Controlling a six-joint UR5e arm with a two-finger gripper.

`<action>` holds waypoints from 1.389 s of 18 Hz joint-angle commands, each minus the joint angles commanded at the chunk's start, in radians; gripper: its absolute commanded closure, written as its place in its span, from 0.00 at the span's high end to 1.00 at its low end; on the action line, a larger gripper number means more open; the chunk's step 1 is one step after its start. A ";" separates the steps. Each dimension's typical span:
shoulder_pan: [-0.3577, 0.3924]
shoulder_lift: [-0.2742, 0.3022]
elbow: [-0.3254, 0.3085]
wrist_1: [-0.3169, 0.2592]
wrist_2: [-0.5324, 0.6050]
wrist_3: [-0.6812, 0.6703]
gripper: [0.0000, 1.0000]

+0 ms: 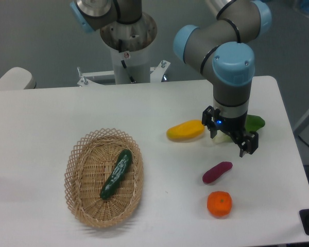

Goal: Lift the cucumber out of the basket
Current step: 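Move the gripper over the wicker basket above the green cucumber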

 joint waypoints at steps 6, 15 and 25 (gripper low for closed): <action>-0.005 0.003 -0.014 -0.003 0.009 0.000 1.00; -0.084 0.029 -0.058 -0.011 0.000 -0.177 1.00; -0.270 0.020 -0.152 -0.002 -0.077 -0.724 1.00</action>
